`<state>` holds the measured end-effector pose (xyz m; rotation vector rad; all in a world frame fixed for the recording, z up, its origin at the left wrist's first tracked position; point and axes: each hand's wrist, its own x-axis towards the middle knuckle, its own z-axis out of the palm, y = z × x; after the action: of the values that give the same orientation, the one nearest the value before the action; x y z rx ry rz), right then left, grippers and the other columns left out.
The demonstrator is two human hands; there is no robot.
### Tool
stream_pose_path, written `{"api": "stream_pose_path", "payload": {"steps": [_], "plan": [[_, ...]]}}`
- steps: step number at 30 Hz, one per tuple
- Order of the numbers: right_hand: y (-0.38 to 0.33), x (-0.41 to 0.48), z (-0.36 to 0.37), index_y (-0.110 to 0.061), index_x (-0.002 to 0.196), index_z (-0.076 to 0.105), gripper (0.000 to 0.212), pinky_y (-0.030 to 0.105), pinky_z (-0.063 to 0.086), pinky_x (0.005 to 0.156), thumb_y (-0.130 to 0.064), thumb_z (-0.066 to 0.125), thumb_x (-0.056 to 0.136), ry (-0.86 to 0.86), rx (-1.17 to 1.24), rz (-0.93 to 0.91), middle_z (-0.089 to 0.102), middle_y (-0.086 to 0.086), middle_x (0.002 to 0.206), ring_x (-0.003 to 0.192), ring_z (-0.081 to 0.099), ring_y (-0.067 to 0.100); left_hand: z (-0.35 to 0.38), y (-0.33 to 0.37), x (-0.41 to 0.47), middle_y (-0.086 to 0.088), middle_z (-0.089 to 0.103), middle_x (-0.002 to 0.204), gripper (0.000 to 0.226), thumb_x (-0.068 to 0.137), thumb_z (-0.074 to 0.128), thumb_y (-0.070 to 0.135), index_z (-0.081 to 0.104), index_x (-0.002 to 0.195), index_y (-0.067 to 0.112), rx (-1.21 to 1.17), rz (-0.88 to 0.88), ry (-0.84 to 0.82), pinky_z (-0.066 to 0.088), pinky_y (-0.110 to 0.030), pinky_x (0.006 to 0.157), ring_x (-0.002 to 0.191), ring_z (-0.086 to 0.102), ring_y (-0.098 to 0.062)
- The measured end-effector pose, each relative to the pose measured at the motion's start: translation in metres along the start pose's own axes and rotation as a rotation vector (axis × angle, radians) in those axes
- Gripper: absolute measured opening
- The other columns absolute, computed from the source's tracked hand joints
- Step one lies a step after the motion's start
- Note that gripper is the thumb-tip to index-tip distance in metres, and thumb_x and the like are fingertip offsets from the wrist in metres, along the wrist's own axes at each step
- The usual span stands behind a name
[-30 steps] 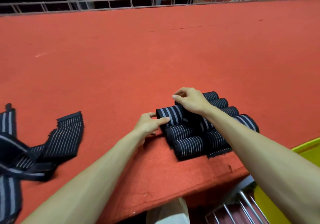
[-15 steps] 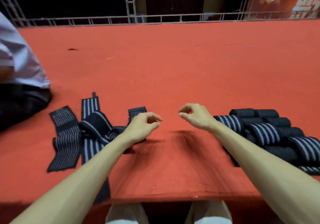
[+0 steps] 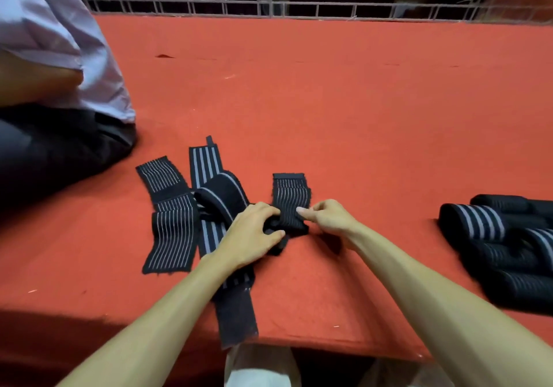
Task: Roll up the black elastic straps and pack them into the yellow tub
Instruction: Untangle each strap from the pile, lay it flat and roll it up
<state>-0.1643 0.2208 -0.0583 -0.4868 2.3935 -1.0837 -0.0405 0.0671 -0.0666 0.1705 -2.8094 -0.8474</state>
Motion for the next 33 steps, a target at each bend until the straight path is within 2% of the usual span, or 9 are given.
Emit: {"api": "stream_pose_path", "payload": {"steps": [4,7,12,17,21,26,28,30,33], "plan": [[-0.005,-0.001,-0.004,-0.017,0.070,0.041,0.031,0.027,0.033,0.047,-0.019,0.059,0.096,0.075,0.467,0.010,0.048,0.004,0.064,0.051,0.043,0.013,-0.003,0.008,0.005,0.003,0.060,0.102,0.024,0.088,0.067,0.026,0.064,0.109,0.015,-0.076,-0.013,0.064,0.043,-0.031,0.090,0.099,0.056,-0.016],[-0.010,-0.012,-0.023,-0.017,0.081,0.044,0.020,0.026,0.044,0.051,-0.011,0.056,0.097,0.180,0.602,-0.055,0.058,0.002,0.072,0.062,0.055,0.014,-0.005,0.019,0.011,0.006,0.066,0.101,0.021,0.089,0.067,0.032,0.069,0.106,0.019,-0.172,-0.020,0.127,0.046,-0.030,0.088,0.097,0.059,-0.011],[-0.007,-0.032,-0.057,-0.017,0.085,0.045,0.019,0.033,0.051,0.055,-0.006,0.053,0.098,0.337,0.623,-0.135,0.051,-0.001,0.065,0.061,0.053,0.011,0.001,0.058,0.019,0.012,0.067,0.103,0.023,0.089,0.068,0.032,0.066,0.109,0.022,-0.218,0.048,0.023,0.045,-0.023,0.086,0.097,0.060,-0.004],[0.024,-0.048,-0.069,-0.017,0.086,0.046,0.017,0.034,0.049,0.057,-0.006,0.051,0.098,0.367,0.609,-0.136,0.054,-0.001,0.066,0.060,0.054,0.012,0.035,0.077,0.018,0.007,0.065,0.103,0.041,0.083,0.074,0.033,0.059,0.118,0.019,-0.315,-0.093,-0.095,0.042,-0.017,0.079,0.093,0.060,-0.006],[0.044,-0.047,-0.070,-0.018,0.084,0.045,0.020,0.034,0.047,0.052,-0.006,0.053,0.098,0.433,0.615,-0.085,0.054,0.004,0.067,0.056,0.053,0.018,0.051,0.077,0.016,0.007,0.065,0.097,0.031,0.083,0.075,0.023,0.065,0.111,0.015,-0.272,-0.082,-0.109,0.035,-0.007,0.067,0.089,0.060,-0.009],[0.049,-0.030,-0.070,-0.018,0.089,0.046,0.014,0.020,0.039,0.034,-0.010,0.055,0.096,0.584,0.746,0.044,0.051,0.004,0.068,0.051,0.050,0.018,0.055,0.073,0.012,0.005,0.062,0.088,0.012,0.087,0.069,0.017,0.062,0.096,0.016,-0.208,-0.062,-0.120,0.034,-0.017,0.066,0.084,0.057,-0.011],[0.049,-0.023,-0.070,-0.018,0.092,0.047,0.013,0.021,0.040,0.035,-0.010,0.056,0.095,0.635,0.764,0.052,0.053,0.003,0.068,0.051,0.051,0.018,0.052,0.072,0.013,0.007,0.061,0.083,0.012,0.088,0.067,0.015,0.057,0.086,0.020,-0.182,-0.023,-0.093,0.033,-0.018,0.066,0.081,0.056,-0.009],[0.045,-0.019,-0.071,-0.019,0.093,0.048,0.013,0.026,0.044,0.040,-0.010,0.057,0.096,0.666,0.807,0.051,0.056,0.004,0.072,0.051,0.053,0.017,0.046,0.073,0.018,0.006,0.059,0.076,0.014,0.087,0.065,0.013,0.054,0.080,0.015,-0.136,0.022,-0.031,0.035,-0.025,0.066,0.075,0.053,-0.012],[0.038,-0.017,-0.071,-0.014,0.107,0.050,0.011,0.026,0.044,0.044,-0.008,0.053,0.098,0.634,0.958,0.059,0.058,0.003,0.077,0.055,0.053,0.012,0.036,0.070,0.026,0.001,0.064,0.080,0.008,0.088,0.063,0.017,0.061,0.085,0.010,-0.176,0.053,-0.024,0.044,-0.030,0.072,0.077,0.058,-0.013]]}}
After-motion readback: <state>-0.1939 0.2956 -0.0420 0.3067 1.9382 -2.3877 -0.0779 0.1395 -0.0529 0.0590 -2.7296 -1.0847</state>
